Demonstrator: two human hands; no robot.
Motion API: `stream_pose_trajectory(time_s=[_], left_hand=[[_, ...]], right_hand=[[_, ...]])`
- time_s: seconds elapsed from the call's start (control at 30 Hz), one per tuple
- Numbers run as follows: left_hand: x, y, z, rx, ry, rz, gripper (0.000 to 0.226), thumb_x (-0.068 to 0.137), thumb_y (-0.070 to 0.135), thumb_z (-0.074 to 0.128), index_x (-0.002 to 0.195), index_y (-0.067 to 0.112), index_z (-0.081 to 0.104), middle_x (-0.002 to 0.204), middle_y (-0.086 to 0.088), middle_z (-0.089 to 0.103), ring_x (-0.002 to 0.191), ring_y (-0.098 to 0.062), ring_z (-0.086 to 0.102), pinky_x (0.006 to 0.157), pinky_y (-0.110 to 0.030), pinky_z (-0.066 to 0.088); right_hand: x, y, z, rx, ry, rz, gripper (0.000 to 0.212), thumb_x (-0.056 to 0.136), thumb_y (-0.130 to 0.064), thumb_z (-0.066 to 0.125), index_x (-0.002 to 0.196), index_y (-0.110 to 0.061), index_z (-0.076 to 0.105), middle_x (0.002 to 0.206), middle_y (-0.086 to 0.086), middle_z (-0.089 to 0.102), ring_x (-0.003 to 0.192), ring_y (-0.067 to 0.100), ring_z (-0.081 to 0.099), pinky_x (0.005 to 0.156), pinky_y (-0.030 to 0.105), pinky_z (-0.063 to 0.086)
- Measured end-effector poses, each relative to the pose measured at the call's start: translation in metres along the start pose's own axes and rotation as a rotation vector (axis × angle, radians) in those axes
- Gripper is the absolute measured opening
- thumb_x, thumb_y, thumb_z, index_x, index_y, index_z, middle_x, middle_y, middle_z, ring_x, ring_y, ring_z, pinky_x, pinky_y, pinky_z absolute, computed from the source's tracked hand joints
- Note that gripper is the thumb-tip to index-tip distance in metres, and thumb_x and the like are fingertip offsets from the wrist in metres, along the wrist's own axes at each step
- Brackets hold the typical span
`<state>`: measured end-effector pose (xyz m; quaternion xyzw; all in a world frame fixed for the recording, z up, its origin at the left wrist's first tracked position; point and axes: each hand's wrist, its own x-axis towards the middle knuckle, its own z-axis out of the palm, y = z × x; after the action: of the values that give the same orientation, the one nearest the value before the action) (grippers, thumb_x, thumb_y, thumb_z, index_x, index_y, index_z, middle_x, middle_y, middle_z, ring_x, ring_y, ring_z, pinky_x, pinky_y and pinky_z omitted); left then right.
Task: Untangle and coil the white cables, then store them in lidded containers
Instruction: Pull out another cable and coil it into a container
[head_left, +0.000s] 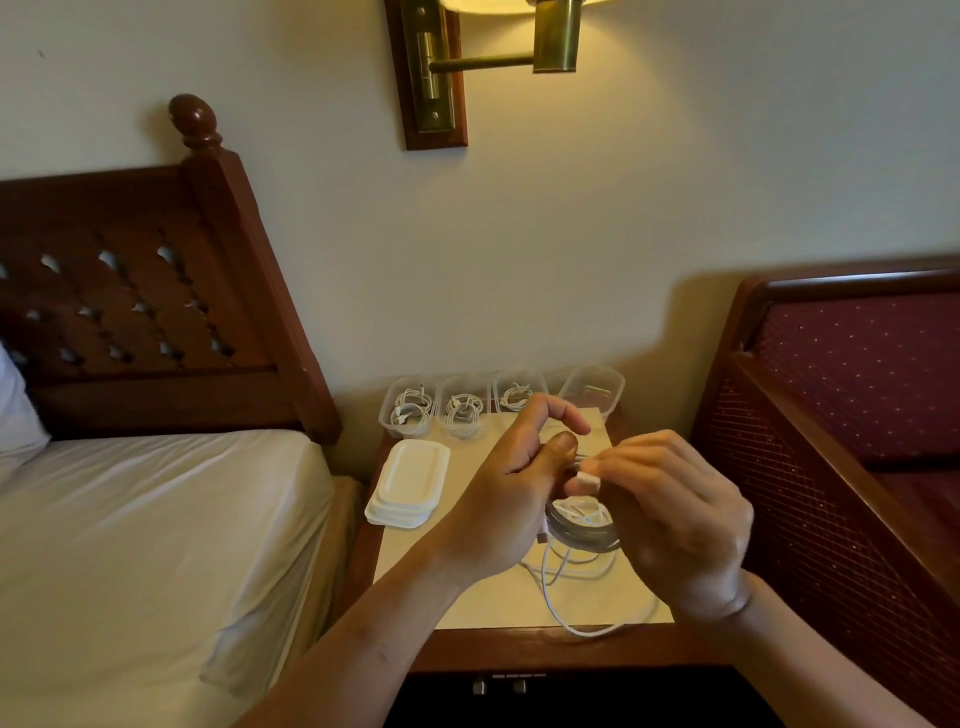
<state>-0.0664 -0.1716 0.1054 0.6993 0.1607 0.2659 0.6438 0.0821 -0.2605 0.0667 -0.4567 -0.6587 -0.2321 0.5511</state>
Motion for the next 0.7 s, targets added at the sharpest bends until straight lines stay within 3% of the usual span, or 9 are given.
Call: stream_pose_trajectory(time_s=[0.13,0.2,0.27,0.37,0.43,0.5,0.57,0.63,0.7], left_hand=[[0.006,-0.001,-0.002,0.055,0.052,0.084,0.01,0.108,0.017,0.047,0.111,0.024,0.054,0.07,-0.008,0.039,0.061,-0.017,0.035,0.051,-0.022,0.032],[0.008,-0.002,-0.004,0.042,0.045,0.086,0.01,0.106,0.022,0.048,0.112,0.026,0.055,0.076,-0.026,0.043,0.066,-0.039,0.035,0.056,-0.043,0.031],[0.008,-0.005,-0.006,0.029,0.042,0.075,0.012,0.105,0.023,0.045,0.112,0.026,0.054,0.084,-0.036,0.047,0.07,-0.05,0.037,0.059,-0.055,0.031],[0.008,-0.007,-0.009,0.019,0.034,0.07,0.013,0.103,0.022,0.044,0.109,0.026,0.054,0.083,-0.035,0.049,0.071,-0.051,0.031,0.06,-0.058,0.026],[0.007,-0.006,-0.009,0.023,0.028,0.075,0.014,0.104,0.02,0.042,0.107,0.027,0.054,0.083,-0.033,0.05,0.071,-0.041,0.027,0.063,-0.053,0.023],[0.006,-0.005,-0.011,0.031,0.023,0.075,0.015,0.106,0.016,0.041,0.109,0.024,0.052,0.082,-0.029,0.049,0.069,-0.026,0.027,0.063,-0.04,0.025],[0.005,-0.004,-0.011,0.024,0.011,0.072,0.013,0.107,0.014,0.041,0.112,0.019,0.051,0.081,-0.018,0.044,0.069,-0.019,0.031,0.062,-0.03,0.029],[0.004,-0.002,-0.012,0.004,0.003,0.064,0.012,0.105,0.018,0.044,0.115,0.018,0.051,0.079,-0.011,0.042,0.069,-0.015,0.035,0.061,-0.027,0.03],[0.004,-0.001,-0.015,0.014,0.011,0.048,0.011,0.107,0.015,0.045,0.116,0.017,0.051,0.073,-0.002,0.042,0.067,-0.011,0.037,0.06,-0.024,0.032]], right_hand=[[0.01,-0.025,0.01,0.441,0.218,0.603,0.014,0.084,-0.006,0.08,0.092,-0.013,0.072,0.085,0.001,0.075,0.081,0.022,0.073,0.072,0.032,0.059],[0.015,-0.027,0.013,0.576,0.317,0.823,0.026,0.077,-0.01,0.082,0.099,-0.014,0.068,0.092,0.007,0.074,0.078,0.027,0.071,0.073,0.03,0.06],[0.02,-0.025,0.014,0.608,0.366,0.881,0.05,0.071,-0.01,0.085,0.113,-0.018,0.059,0.102,0.003,0.068,0.073,0.026,0.061,0.072,0.034,0.059],[0.019,-0.022,0.014,0.454,0.277,0.735,0.056,0.075,-0.007,0.086,0.123,-0.021,0.062,0.123,-0.007,0.062,0.082,0.022,0.066,0.077,0.038,0.059],[0.012,-0.017,0.013,0.232,0.159,0.559,0.043,0.084,-0.008,0.084,0.124,-0.015,0.071,0.142,0.002,0.055,0.107,0.027,0.068,0.085,0.045,0.06],[0.006,-0.008,0.009,-0.036,0.036,0.308,0.033,0.091,-0.008,0.078,0.124,-0.01,0.073,0.152,0.015,0.051,0.132,0.041,0.055,0.096,0.055,0.054],[0.005,0.001,0.004,-0.249,-0.097,0.079,0.026,0.093,-0.011,0.073,0.119,-0.007,0.076,0.146,0.017,0.057,0.142,0.044,0.045,0.107,0.061,0.044],[0.007,0.006,0.003,-0.292,-0.209,-0.005,0.019,0.097,-0.013,0.069,0.113,-0.005,0.078,0.129,0.01,0.071,0.131,0.031,0.059,0.112,0.062,0.039],[0.006,0.007,0.003,-0.259,-0.303,0.006,0.018,0.102,-0.017,0.062,0.108,-0.006,0.076,0.107,0.003,0.074,0.103,0.021,0.069,0.112,0.056,0.041]])
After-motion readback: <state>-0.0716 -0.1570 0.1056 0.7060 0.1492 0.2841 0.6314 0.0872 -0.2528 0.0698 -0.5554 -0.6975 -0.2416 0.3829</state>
